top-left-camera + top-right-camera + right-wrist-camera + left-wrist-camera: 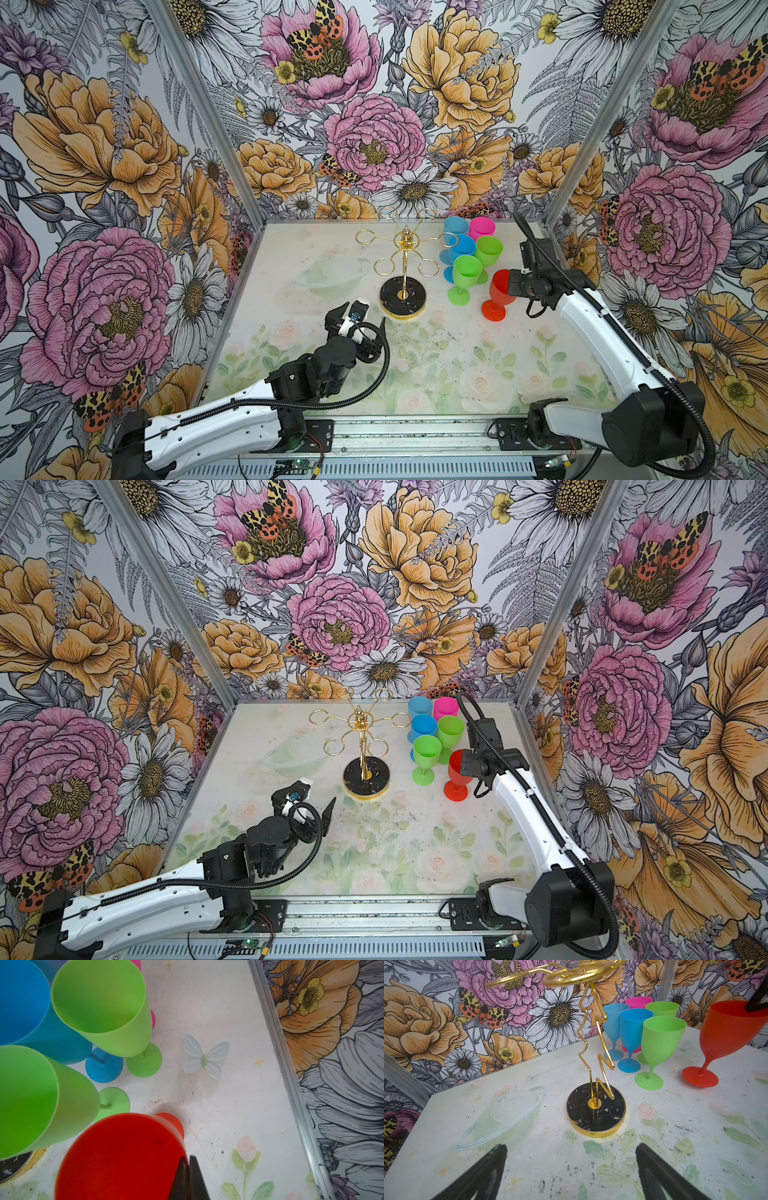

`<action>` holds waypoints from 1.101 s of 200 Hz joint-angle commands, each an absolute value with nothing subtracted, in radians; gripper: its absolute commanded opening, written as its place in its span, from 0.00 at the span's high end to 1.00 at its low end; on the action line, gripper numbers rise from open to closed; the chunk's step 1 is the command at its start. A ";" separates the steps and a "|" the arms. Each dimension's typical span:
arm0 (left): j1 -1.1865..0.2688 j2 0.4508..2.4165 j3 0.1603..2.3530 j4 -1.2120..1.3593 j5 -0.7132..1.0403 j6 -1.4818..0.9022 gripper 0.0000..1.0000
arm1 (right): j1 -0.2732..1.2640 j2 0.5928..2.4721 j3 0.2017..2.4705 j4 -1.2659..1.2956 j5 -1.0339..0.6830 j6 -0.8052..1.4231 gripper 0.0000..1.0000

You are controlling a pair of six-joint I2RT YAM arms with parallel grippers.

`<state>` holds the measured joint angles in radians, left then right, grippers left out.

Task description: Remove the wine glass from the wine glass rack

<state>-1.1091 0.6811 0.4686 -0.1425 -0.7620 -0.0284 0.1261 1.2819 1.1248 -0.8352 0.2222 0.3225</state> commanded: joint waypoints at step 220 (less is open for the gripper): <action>-0.958 0.560 0.482 -0.271 -0.689 -0.080 0.01 | 0.081 1.514 1.279 -0.736 0.112 0.293 0.89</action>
